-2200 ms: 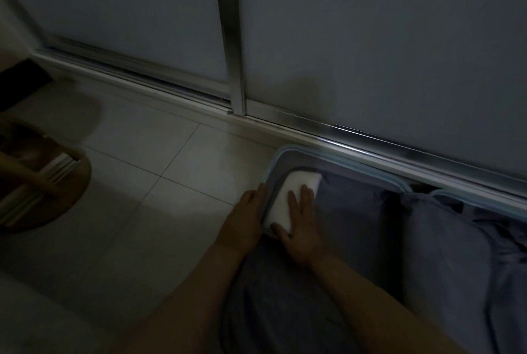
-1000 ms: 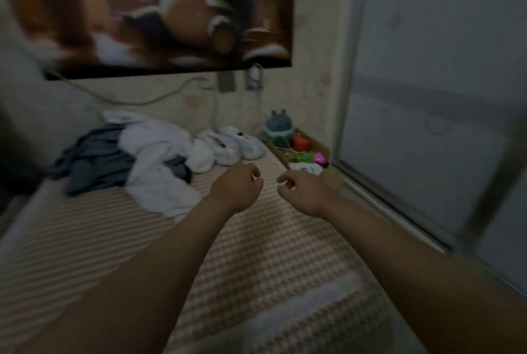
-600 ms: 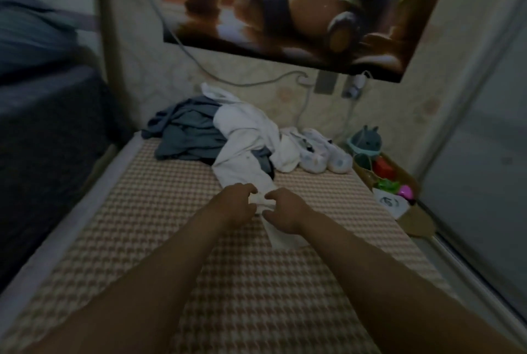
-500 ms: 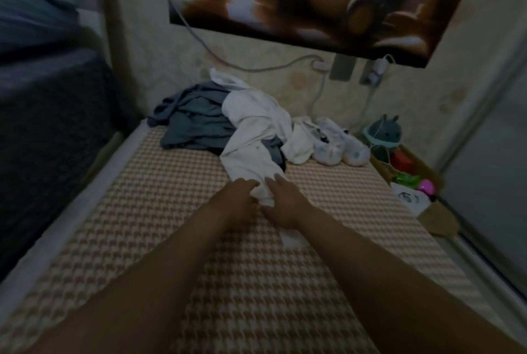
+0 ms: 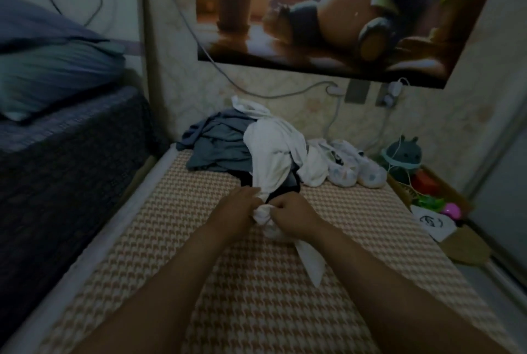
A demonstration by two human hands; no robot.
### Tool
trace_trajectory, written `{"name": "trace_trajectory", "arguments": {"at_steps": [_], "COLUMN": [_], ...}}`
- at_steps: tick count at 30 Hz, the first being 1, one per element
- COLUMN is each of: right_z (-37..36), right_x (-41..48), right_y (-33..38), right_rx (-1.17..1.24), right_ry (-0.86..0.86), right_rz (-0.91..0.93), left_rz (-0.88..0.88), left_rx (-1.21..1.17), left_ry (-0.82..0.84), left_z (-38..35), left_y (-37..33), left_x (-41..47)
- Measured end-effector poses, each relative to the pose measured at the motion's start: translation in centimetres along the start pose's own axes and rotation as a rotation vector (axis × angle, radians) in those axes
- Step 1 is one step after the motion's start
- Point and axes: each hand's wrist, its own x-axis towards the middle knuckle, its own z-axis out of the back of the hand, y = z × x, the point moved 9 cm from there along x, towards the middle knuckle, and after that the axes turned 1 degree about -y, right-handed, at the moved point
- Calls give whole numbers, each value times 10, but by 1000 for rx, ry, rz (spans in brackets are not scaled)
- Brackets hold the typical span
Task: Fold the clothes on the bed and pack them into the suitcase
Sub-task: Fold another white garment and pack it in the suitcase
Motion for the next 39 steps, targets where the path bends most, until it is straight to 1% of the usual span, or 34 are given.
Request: {"name": "trace_trajectory", "arguments": {"at_steps": [2,4,6,8,9,10,11,13,15,16,17,19,20,22,25,27,29,31,32,33,34,35,37,38,39], "right_z": [5,6,7,4,10,8,9,8,-1,-7,-12,-18,-19,-19,-24,-25,-17,-11,-12,-14,-15,-16,-9,-2,7], "right_x": [-21,-45,-60,-71,-77,-81,-83,-83,-74,-66,-56,-35,-25,-7,9,16,19,16,13,9,3,-2,-17,-24,-29], "right_y": [10,24,32,31,34,31,28,21,13,7,3,-4,-8,-22,-35,-46,-60,-61,-56,-50,-44,-36,-12,-1,9], "right_rx": [-10,-53,37,57,30,30,20,-73,-170,-236,-286,-438,-495,-538,-506,-462,-471,-525,-560,-589,-592,-551,-288,-106,51], "right_ry": [34,74,78,114,79,87,87,52,68,81,83,57,40,-12,-47,-54,-87,-87,-52,2,52,87,121,110,90], "right_rz": [-4,-26,-68,-71,-66,-54,-65,-60,-56,-48,-38,3,-7,-77,-100,-107,-164,-188,-183,-186,-183,-186,-194,-220,-256], "left_rz": [30,72,140,232,295,373,439,513,519,495,460,350,284,161,91,92,114,174,208,213,184,129,94,151,269], "left_rx": [-39,7,132,269,339,403,468,600,660,622,535,325,265,292,457,531,497,384,322,314,336,359,481,573,628], "left_ry": [62,161,305,496,592,652,667,602,467,397,348,299,269,200,191,158,135,226,265,264,207,77,-201,-327,-404], "left_z": [16,27,33,47,55,65,76,90,85,77,65,35,23,8,-7,-6,-2,-6,-6,0,14,34,81,106,129], "left_y": [-23,-42,-50,-45,-36,-22,-5,26,49,52,50,42,35,25,30,39,45,52,57,58,56,51,46,45,47], "left_x": [-21,-41,-61,-86,-99,-110,-118,-128,-127,-123,-116,-99,-91,-80,-70,-63,-59,-61,-63,-65,-65,-65,-70,-78,-88]}}
